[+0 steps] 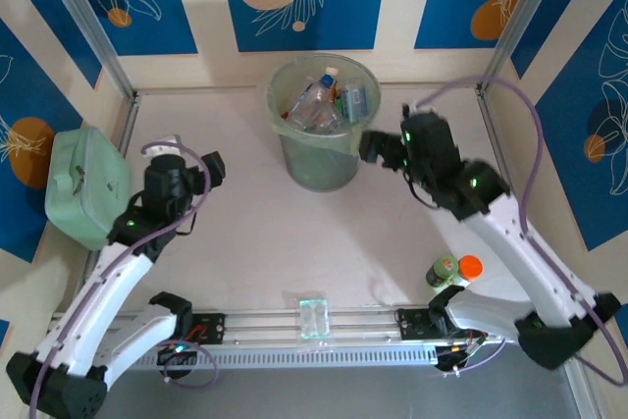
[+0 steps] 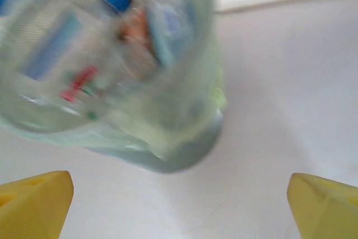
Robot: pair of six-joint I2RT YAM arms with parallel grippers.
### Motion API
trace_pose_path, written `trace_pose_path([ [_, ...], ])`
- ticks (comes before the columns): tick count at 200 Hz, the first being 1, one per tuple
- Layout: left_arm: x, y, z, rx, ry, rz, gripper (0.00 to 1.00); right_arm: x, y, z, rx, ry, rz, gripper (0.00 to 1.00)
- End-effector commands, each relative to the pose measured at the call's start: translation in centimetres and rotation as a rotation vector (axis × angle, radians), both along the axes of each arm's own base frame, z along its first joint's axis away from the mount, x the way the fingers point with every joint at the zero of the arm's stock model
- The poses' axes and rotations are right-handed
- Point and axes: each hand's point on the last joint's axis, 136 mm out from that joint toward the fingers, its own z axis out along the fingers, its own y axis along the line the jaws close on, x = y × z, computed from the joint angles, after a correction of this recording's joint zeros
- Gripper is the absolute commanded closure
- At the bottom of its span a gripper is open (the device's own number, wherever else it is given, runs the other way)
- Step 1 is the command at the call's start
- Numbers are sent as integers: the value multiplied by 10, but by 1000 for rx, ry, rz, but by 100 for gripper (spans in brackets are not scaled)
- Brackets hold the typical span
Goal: Put the plastic bottles in the bin
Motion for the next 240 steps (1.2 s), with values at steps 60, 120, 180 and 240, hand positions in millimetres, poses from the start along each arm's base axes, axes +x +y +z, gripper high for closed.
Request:
trace_pose_path([
  [60, 21, 66, -96, 527, -34, 242, 0, -20, -133, -147, -362, -102, -449, 1],
  [120, 59, 63, -114, 479, -80, 227, 0, 31, -136, -183, -377, -170, -317, 1],
  [180, 75, 72, -125, 409, -141, 152, 0, 68, -136, -176, -124, -359, -206, 1],
  [240, 87, 47, -149, 313, -135, -80, 0, 106, -112, -209, -107, -263, -20, 1],
])
